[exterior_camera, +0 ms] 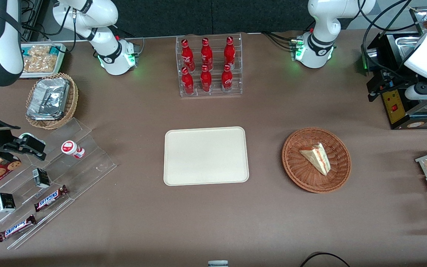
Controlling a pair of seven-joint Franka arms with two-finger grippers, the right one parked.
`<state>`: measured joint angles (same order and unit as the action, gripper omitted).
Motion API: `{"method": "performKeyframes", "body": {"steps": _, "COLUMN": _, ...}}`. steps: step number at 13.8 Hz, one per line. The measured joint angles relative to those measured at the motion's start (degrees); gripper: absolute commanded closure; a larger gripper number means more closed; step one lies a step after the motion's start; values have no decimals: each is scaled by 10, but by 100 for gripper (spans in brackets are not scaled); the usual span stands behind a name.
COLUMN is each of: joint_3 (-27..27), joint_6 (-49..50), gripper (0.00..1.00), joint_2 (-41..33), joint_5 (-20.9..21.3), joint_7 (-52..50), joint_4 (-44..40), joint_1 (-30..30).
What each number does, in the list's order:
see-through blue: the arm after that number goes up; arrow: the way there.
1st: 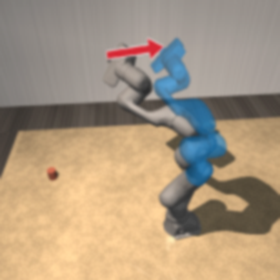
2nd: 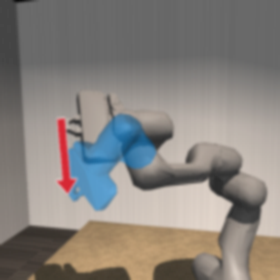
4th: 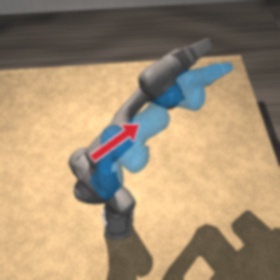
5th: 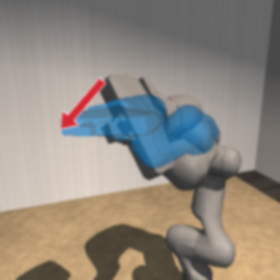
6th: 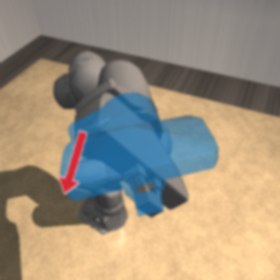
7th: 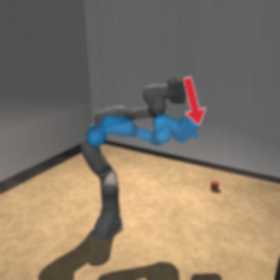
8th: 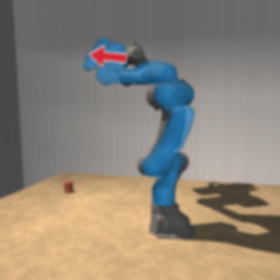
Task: Place sandwich from basket to tray
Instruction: 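Move the left gripper, open, toward the sandwich in the wicker basket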
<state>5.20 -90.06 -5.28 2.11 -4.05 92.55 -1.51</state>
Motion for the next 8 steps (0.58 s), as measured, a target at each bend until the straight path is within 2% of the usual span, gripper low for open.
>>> {"method": "performKeyframes", "body": {"steps": 4, "joint_3": -1, "joint_6": 0, "gripper": 0, "joint_2": 2, "joint_5": -1, "joint_7": -24, "joint_4": 9, "joint_1": 0}}
{"method": "performKeyframes", "body": {"steps": 8, "joint_3": -1, "joint_6": -32, "gripper": 0, "joint_2": 32, "joint_5": -7, "joint_7": -245, "joint_4": 65, "joint_1": 0}}
